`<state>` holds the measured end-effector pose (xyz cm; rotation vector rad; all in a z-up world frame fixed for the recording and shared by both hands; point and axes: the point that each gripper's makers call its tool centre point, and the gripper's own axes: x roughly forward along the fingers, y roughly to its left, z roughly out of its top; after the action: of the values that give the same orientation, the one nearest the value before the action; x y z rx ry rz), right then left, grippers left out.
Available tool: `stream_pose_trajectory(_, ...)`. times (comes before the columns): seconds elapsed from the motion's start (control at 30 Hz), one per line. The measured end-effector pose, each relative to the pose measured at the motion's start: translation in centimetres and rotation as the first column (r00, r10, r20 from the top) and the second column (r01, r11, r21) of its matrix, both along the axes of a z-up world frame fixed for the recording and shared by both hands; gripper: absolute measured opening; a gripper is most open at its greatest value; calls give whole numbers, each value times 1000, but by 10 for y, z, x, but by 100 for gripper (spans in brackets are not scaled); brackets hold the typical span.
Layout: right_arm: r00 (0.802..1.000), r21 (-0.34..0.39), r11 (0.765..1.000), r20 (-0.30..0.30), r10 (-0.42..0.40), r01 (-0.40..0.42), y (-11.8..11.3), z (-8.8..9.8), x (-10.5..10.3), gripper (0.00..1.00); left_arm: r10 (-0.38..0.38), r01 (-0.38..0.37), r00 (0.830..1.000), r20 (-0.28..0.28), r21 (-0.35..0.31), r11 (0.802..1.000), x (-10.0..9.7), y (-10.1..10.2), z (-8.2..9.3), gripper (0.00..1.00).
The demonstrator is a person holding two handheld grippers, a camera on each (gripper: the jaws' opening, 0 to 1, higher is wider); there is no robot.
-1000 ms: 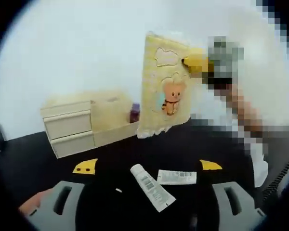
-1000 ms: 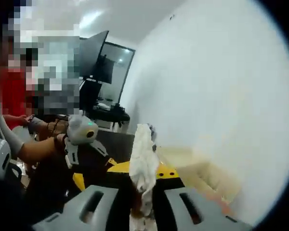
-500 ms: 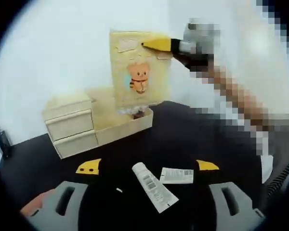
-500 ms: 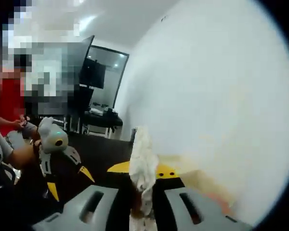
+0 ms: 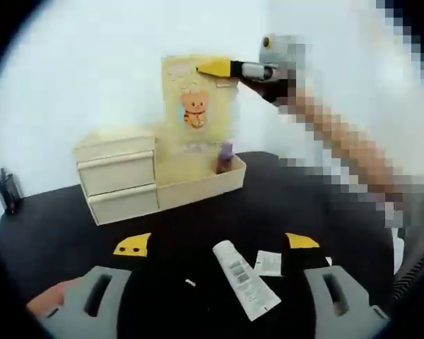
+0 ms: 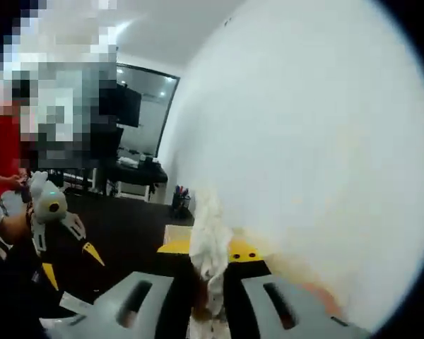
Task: Open the drawer, pick up the cosmetic bottles from the table one by one, place them into the drawer, release the gripper, close the drawer, and move the gripper away
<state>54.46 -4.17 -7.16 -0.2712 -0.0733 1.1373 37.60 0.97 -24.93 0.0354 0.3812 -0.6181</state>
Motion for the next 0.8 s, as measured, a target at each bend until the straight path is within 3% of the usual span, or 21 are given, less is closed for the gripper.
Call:
stream_pose_trajectory(0.13,1000,-24,1000,10,12,-11,3,-4,18,10,-21,22,1000,18,-57,998,-5,-4,11,67)
stream_pose_trajectory(0.23,1000,-37,999,9,21,-21,5,-8,29,10,-22,23,999,28,-31,999,-7,-6,10,67)
stream_pose_trajectory(0.37,999,-49,998,-16,38,-39,12,-18,41,10,30,-31,999,42,20,999,-5,4,9,65)
stream_pose_trajectory(0.53,999,-78,996,-19,33,-35,19,-33,62,10,97,-97,995,5,-13,995,-3,14,10,63)
stream_pose_trajectory(0.67,998,-71,996,-40,54,-57,23,-52,68,10,90,-90,996,11,-36,995,-3,15,14,62)
stream_pose_trajectory(0.8,994,-17,997,-72,76,-78,17,-56,77,10,93,-93,996,11,-12,996,-3,16,9,60)
